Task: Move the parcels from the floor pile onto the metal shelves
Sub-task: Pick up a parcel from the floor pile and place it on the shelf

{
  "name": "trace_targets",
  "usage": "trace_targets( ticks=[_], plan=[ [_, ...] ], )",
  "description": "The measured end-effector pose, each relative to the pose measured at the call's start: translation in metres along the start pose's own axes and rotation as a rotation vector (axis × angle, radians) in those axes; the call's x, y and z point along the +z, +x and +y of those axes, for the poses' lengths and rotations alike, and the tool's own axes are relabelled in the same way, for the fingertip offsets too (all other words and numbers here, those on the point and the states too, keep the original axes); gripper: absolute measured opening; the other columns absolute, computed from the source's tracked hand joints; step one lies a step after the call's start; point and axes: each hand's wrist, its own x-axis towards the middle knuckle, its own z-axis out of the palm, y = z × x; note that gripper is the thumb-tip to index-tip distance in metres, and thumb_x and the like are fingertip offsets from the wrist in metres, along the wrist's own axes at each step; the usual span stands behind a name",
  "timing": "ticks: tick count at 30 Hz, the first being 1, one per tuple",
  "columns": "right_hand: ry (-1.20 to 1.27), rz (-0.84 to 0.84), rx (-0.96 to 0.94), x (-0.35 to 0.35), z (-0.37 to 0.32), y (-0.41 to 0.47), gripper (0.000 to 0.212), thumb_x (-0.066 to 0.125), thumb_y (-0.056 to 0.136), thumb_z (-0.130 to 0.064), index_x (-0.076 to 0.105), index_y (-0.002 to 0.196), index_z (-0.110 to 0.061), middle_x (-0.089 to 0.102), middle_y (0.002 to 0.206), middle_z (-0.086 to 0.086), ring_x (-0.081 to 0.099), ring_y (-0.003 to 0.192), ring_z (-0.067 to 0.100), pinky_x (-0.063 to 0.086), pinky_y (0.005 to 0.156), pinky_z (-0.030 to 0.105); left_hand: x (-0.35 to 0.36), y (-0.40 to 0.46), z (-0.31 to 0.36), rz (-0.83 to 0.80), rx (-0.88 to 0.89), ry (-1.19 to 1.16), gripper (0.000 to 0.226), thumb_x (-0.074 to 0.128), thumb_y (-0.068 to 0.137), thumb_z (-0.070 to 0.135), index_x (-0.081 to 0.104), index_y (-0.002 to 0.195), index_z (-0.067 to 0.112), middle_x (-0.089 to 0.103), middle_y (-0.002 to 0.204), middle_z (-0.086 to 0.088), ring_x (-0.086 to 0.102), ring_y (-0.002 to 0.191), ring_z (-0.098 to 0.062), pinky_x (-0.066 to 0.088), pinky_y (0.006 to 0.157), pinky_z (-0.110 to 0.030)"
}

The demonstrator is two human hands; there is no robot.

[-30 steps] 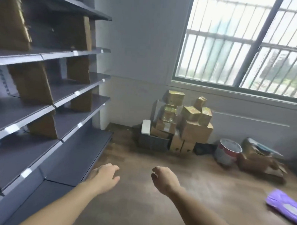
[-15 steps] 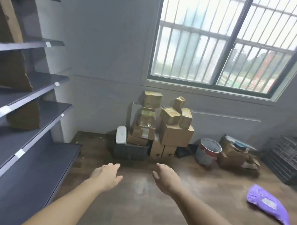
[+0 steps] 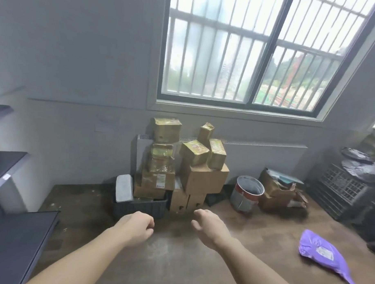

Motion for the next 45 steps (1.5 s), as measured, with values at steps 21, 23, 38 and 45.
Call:
trace_targets(
  ticks=[21,23,38,45],
  plan=[
    [-0.046,-0.070,-0.014,-0.068,0.104,0.408,0.047,0.043,0.099,-0.031,0.039,0.144,-0.017,0.047,0.142,0.003,0.047,0.130,0.023,0.040,0.103,0.036,-0.121,0.401,0.005,0.121,-0.124,0.111,0.066,0.031,0.102,0.051,0.009,0.158,0.025,0.014,0.164,-0.005,0.011,0.151,-0.025,0.012,0.121,-0.044],
    [-0.040,-0.074,-0.025,-0.070,0.107,0.444,0.053,0.043,0.099,-0.032,0.033,0.149,-0.018,0.043,0.148,0.002,0.043,0.134,0.022,0.038,0.107,0.035,-0.128,0.435,-0.003,0.114,-0.134,0.118,0.066,0.031,0.102,0.052,0.008,0.158,0.025,0.013,0.164,-0.005,0.010,0.151,-0.025,0.012,0.121,-0.044],
    [0.019,-0.107,0.029,-0.093,0.090,0.719,0.052,0.045,0.098,-0.034,0.037,0.148,-0.023,0.047,0.147,-0.001,0.046,0.132,0.020,0.037,0.107,0.034,-0.227,0.706,-0.093,0.074,-0.103,0.099,0.066,0.038,0.102,0.045,0.011,0.158,0.021,0.020,0.162,-0.007,0.016,0.149,-0.025,0.016,0.120,-0.042],
    [0.041,-0.152,-0.018,-0.096,0.084,0.822,0.052,0.044,0.097,-0.036,0.037,0.147,-0.023,0.045,0.149,-0.002,0.043,0.135,0.019,0.035,0.112,0.036,-0.252,0.794,-0.125,0.072,-0.152,0.058,0.067,0.041,0.102,0.043,0.013,0.158,0.020,0.018,0.162,-0.008,0.016,0.149,-0.026,0.017,0.121,-0.040]
  ],
)
